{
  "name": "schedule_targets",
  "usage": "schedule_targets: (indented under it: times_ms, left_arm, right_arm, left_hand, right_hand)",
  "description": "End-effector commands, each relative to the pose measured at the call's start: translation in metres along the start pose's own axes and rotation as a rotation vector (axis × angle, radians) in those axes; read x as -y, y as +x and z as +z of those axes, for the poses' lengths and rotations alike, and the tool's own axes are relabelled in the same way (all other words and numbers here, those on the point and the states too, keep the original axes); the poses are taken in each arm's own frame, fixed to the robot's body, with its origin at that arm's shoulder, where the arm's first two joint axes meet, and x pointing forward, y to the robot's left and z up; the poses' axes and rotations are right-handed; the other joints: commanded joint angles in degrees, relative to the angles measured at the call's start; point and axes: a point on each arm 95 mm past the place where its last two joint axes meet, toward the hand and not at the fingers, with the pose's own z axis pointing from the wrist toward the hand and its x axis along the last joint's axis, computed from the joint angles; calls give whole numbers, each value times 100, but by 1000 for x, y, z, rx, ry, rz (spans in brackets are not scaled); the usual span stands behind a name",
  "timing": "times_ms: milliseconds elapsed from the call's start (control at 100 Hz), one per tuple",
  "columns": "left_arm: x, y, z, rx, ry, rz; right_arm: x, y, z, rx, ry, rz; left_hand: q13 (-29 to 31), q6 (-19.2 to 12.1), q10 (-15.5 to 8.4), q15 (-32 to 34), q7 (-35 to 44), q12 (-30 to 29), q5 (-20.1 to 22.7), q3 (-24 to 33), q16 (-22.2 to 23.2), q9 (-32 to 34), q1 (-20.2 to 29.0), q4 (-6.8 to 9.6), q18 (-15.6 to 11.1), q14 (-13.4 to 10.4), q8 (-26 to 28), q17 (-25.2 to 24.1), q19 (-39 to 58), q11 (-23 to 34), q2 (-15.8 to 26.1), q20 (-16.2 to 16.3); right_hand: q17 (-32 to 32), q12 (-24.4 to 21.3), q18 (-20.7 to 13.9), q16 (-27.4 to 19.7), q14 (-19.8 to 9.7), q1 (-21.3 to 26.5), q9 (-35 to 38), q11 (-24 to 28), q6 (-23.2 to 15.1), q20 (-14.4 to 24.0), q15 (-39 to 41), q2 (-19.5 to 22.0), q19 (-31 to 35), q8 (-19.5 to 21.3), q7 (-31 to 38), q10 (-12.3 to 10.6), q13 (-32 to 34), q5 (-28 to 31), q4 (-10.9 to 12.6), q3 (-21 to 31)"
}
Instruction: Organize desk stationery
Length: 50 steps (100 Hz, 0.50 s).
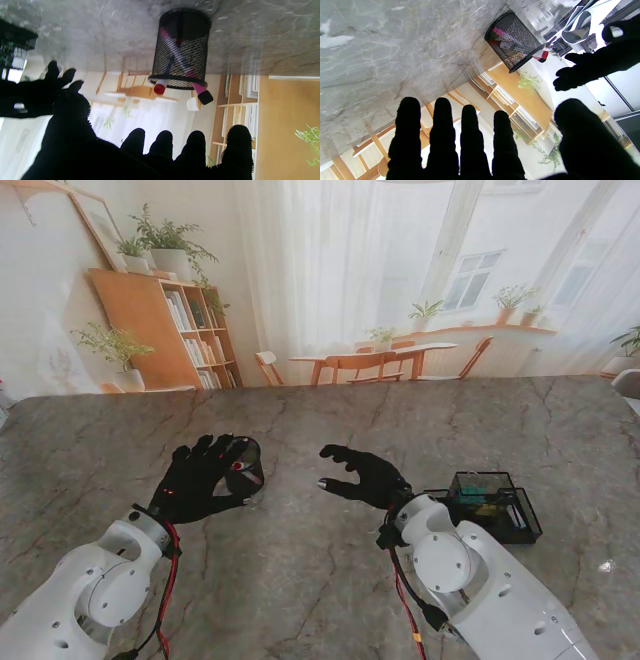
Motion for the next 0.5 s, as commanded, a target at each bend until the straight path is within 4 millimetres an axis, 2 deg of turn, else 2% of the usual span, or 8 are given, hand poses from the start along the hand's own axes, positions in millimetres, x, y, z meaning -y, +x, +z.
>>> schedule_targets:
  times_ms: [0,140,280,360,490]
  left_arm:
    - [17,-9,7,-6,18,72]
    - [30,-21,23,-45,-55,167]
    - [41,-26,41,-101,-113,232]
    - [45,-27,53,-122,-154,233]
    - [46,-28,72,-154,-220,206]
  right_arm:
    - [3,-2,-1,4,12,11]
    - [3,-3,-1,9,9,24]
    - [3,-4,-1,12,9,32]
    - [3,-4,-1,15,9,39]
    - [3,-4,0,15,13,47]
  left_hand:
    - [-270,35,85,-53,-118,-79,-207,52,-77,-178,-263,53,302,105,-92,-129,-243,-109,-150,-146]
    - [-274,-188,61,-21,20,-24,-224,87,-92,-182,-379,47,452,131,235,-107,-179,-78,-157,-199]
    - [-298,-264,66,-14,-3,-50,-236,77,-84,-180,-434,40,520,169,332,-145,-142,-100,-72,-241]
    - [-244,-326,18,18,15,-23,-225,75,-70,-166,-447,37,518,151,402,-109,-68,-68,-80,-249]
    - [46,-378,-32,104,137,146,-256,73,-6,-4,-542,31,580,139,827,77,318,29,-73,-226]
  right_hand:
    - [-59,78,-96,75,-134,-18,55,63,-71,134,47,-31,51,-108,44,-34,-63,127,129,60]
    - [-71,84,-97,80,-142,-8,78,68,-81,144,63,-30,41,-112,50,-36,-61,142,129,51]
    - [-72,89,-106,85,-148,-3,93,70,-69,154,77,-27,37,-115,55,-27,-53,153,129,44]
    - [-83,91,-113,86,-146,8,101,72,-70,158,77,-24,32,-116,62,-27,-69,169,131,44]
    - [-94,96,-112,90,-155,20,112,75,-62,165,90,-21,29,-118,66,-39,-64,175,131,37]
